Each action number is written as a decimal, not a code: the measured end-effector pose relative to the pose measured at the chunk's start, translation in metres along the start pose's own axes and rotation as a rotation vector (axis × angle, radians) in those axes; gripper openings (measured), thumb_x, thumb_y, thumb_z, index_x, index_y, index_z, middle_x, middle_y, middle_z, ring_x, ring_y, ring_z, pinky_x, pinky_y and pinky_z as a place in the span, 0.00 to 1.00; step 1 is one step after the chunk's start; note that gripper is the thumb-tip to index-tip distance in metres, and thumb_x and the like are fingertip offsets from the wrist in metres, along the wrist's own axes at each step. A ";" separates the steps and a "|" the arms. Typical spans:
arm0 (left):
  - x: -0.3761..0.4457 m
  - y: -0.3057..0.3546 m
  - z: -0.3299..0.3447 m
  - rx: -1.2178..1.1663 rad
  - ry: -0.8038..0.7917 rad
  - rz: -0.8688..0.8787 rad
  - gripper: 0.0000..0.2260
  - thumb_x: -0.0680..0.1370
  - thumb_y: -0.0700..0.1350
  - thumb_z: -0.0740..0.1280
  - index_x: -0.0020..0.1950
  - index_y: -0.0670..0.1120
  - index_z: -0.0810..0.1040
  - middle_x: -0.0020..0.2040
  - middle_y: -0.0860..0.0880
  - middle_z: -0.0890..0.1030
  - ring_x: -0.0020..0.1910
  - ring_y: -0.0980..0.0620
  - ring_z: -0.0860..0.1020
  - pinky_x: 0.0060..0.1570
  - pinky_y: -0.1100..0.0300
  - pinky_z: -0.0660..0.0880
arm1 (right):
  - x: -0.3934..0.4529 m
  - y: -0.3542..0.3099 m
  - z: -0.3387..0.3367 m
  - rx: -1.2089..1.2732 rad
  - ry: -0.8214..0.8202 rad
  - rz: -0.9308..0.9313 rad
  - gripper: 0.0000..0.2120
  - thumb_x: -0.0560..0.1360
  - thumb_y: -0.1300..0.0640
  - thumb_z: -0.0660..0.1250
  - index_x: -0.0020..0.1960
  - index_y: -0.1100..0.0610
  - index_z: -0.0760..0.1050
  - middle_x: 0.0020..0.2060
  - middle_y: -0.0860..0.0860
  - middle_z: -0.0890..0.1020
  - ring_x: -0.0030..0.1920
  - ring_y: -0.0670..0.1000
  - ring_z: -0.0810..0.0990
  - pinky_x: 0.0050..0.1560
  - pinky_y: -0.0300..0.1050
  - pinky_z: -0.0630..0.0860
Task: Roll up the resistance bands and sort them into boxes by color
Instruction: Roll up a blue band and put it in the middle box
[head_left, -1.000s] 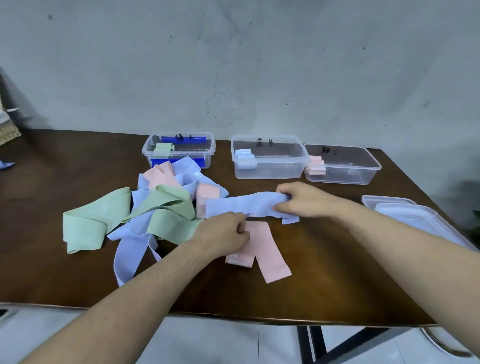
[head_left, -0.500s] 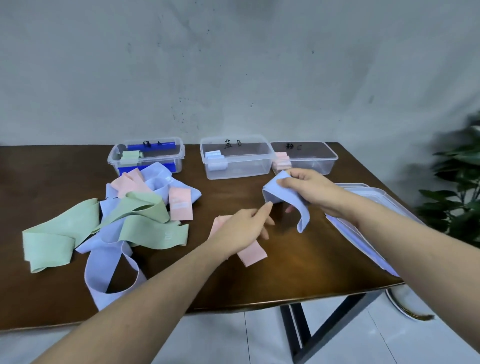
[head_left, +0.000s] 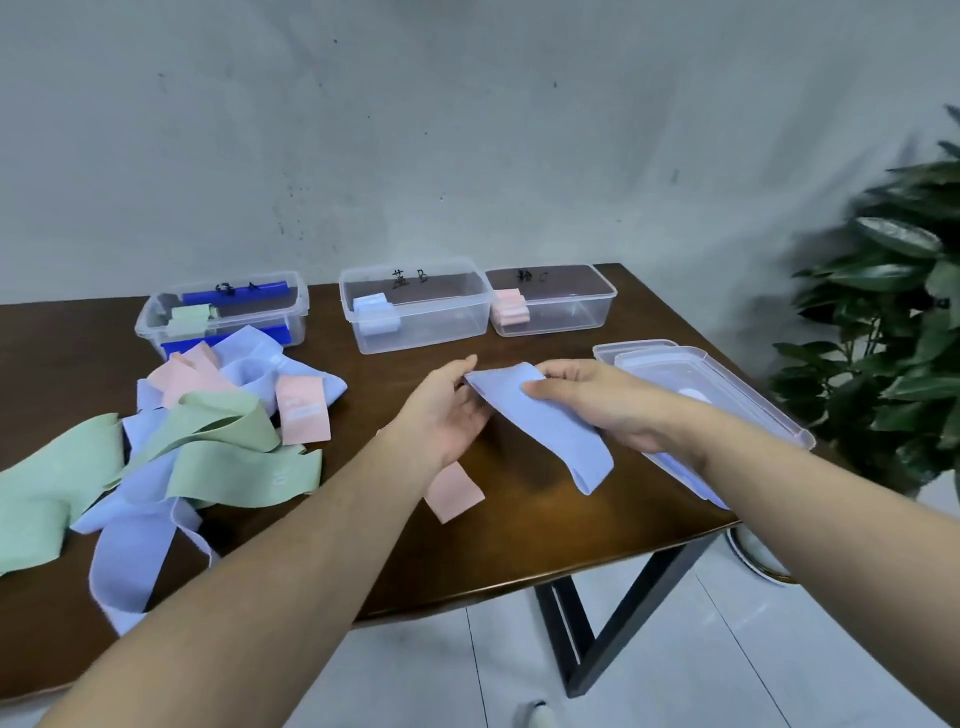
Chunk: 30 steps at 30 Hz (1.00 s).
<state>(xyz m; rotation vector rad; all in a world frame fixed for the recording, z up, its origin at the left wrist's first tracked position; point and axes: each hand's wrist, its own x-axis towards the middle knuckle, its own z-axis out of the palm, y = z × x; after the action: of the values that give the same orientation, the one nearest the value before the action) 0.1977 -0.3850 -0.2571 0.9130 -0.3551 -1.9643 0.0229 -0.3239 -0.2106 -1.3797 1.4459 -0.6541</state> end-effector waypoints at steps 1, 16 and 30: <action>0.005 0.000 0.000 0.048 0.014 0.019 0.16 0.79 0.38 0.67 0.67 0.40 0.73 0.60 0.39 0.81 0.55 0.44 0.82 0.57 0.50 0.79 | 0.000 0.004 0.000 0.000 -0.010 0.021 0.10 0.81 0.46 0.65 0.56 0.49 0.80 0.46 0.49 0.84 0.45 0.48 0.82 0.47 0.44 0.76; 0.073 0.005 0.022 0.331 0.078 0.219 0.26 0.75 0.23 0.57 0.70 0.42 0.72 0.62 0.41 0.79 0.55 0.44 0.80 0.45 0.56 0.79 | 0.030 0.040 -0.005 -0.246 -0.209 0.165 0.10 0.83 0.46 0.59 0.52 0.52 0.72 0.40 0.54 0.83 0.30 0.50 0.83 0.30 0.41 0.79; 0.084 -0.002 0.013 0.830 0.233 0.327 0.20 0.79 0.37 0.63 0.70 0.51 0.73 0.69 0.52 0.74 0.69 0.51 0.70 0.69 0.56 0.68 | 0.046 0.062 -0.001 -0.689 0.043 0.006 0.15 0.79 0.41 0.64 0.41 0.51 0.70 0.30 0.49 0.81 0.23 0.44 0.77 0.27 0.36 0.75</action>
<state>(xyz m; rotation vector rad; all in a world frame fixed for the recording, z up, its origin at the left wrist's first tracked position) 0.1611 -0.4555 -0.2881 1.4680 -1.1512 -1.3702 0.0033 -0.3550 -0.2786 -1.8827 1.7987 -0.1709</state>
